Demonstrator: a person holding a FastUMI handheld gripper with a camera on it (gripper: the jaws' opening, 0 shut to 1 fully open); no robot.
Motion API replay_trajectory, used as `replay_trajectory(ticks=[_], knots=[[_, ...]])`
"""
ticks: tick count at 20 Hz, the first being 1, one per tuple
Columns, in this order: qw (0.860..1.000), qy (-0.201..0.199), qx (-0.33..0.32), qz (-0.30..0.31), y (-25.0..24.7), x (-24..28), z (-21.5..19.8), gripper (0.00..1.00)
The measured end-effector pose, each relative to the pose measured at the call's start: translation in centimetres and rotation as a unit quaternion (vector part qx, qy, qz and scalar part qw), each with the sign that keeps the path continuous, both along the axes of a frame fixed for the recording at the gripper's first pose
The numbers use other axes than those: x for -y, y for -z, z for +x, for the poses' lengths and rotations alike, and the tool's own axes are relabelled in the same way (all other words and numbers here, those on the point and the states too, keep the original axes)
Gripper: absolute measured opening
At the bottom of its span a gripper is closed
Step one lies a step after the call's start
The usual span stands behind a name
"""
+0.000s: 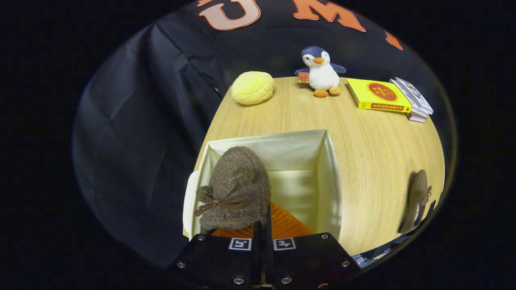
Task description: Open the storage box then place both shoes into the box .Put the left shoe in first, then the right shoe, with the right side of both shoes facing outward in a uniform manner.
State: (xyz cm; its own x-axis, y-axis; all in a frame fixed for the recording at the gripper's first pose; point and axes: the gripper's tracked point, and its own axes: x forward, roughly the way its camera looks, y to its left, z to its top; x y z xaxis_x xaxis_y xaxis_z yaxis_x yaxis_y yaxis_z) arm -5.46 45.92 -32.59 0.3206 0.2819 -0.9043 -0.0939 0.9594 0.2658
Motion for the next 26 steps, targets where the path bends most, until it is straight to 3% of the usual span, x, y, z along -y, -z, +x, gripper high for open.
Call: replay_trajectory(ticks=[5, 7, 14, 20, 26], knots=[[0.998, 0.02, -0.061, 0.003, 3.4, -1.8, -0.6, 0.07], [0.996, 0.011, -0.083, 0.012, 3.8, -2.4, -1.4, 0.07], [0.989, -0.029, -0.093, 0.111, -1.2, -3.0, -3.0, 0.39], [0.991, -0.04, -0.014, 0.129, -5.9, 4.4, -1.7, 0.54], [0.993, -0.004, 0.047, 0.108, -7.0, 14.7, -0.1, 0.73]])
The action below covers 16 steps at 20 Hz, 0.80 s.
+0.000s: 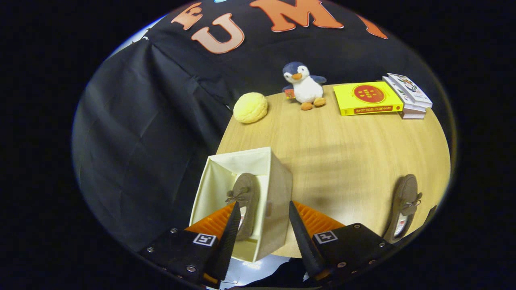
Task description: Open the storage box then place both shoes into the box .Put the left shoe in first, then the right shoe, with the right side of both shoes facing outward in a uniform manner.
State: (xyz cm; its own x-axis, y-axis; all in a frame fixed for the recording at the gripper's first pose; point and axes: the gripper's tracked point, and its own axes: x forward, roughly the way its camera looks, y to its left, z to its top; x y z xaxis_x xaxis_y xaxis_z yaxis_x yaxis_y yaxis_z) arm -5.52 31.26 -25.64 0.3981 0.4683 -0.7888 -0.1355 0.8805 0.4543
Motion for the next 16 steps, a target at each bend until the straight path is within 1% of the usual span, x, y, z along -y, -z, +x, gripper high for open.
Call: replay_trajectory(ticks=[1, 2, 4, 6, 7, 9, 12, 14, 16], knots=[[1.0, 0.008, 0.006, -0.007, 0.2, 1.8, 0.0, 0.76], [1.0, 0.017, 0.011, -0.013, 0.5, 3.5, -0.1, 0.82], [0.999, 0.033, 0.019, -0.019, 1.2, 6.8, -0.1, 0.88], [0.998, 0.043, 0.028, -0.032, 2.1, 10.0, -0.3, 0.9], [0.998, 0.044, 0.03, -0.042, 2.8, 11.8, -0.5, 0.91], [0.998, 0.041, 0.015, -0.049, 4.2, 14.4, -2.0, 0.92], [0.997, 0.055, 0.015, -0.054, 5.6, 18.6, -3.2, 0.92], [0.995, 0.063, 0.018, -0.072, 6.8, 21.6, -3.8, 0.92], [0.992, 0.072, 0.006, -0.101, 8.3, 25.1, -4.7, 0.92]])
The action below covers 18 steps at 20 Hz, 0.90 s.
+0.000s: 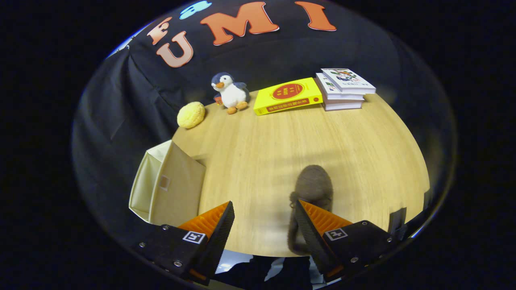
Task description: Open the storage box then place both shoes into the box .Put the left shoe in first, then the right shoe, with the right side of both shoes facing outward in a uniform manner.
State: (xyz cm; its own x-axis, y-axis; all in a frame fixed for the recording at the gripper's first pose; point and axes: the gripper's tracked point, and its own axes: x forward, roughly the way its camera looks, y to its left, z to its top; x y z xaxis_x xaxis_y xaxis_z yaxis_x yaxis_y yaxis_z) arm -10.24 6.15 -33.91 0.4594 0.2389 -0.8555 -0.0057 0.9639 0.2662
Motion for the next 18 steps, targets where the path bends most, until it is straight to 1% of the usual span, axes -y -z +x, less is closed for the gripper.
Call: replay_trajectory(ticks=[3, 4, 6, 9, 10, 11, 12, 13, 14, 15, 18], knots=[[1.0, 0.009, -0.011, -0.005, 1.6, 2.4, -0.7, 0.92], [1.0, 0.005, -0.015, -0.012, 2.3, 3.3, -1.1, 0.92], [0.999, -0.009, -0.03, -0.03, 4.1, 4.6, -2.1, 0.89], [0.998, -0.03, -0.045, -0.036, 6.5, 5.7, -3.3, 0.84], [0.998, -0.031, -0.046, -0.036, 7.2, 5.9, -3.3, 0.8], [0.998, -0.035, -0.047, -0.036, 7.9, 6.0, -3.2, 0.78], [0.997, -0.039, -0.05, -0.037, 8.6, 6.0, -3.2, 0.73], [0.997, -0.044, -0.054, -0.04, 9.2, 6.1, -3.2, 0.71], [0.997, -0.045, -0.053, -0.045, 9.6, 6.3, -2.9, 0.66], [0.997, -0.043, -0.049, -0.05, 9.9, 6.6, -2.5, 0.64], [0.997, -0.027, -0.034, -0.064, 11.2, 7.3, -0.8, 0.47]])
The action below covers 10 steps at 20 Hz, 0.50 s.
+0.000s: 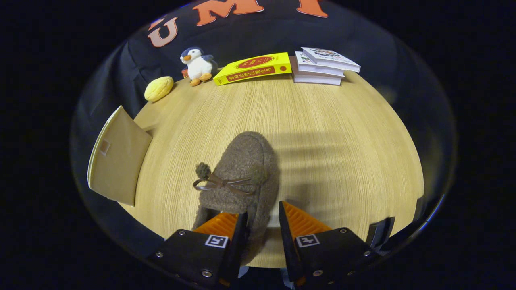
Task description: Open the storage box then place both shoes into the box .Put the left shoe in first, then the right shoe, with the right side of both shoes facing outward in a uniform manner.
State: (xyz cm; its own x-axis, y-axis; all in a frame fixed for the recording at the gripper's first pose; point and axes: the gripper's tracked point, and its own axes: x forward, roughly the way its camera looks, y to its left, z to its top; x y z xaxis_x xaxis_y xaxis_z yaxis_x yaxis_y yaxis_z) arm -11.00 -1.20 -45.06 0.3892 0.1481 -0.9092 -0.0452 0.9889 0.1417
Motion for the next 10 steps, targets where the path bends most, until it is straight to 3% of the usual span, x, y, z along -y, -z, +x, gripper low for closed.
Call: replay_trajectory(ticks=[3, 6, 10], knots=[[1.0, 0.018, 0.008, 0.006, 0.9, 0.0, 0.8, 0.39], [1.0, 0.029, 0.005, 0.01, 1.4, 0.0, 0.5, 0.16], [0.998, 0.054, -0.015, 0.035, 0.9, 0.2, 0.2, 0.05]])
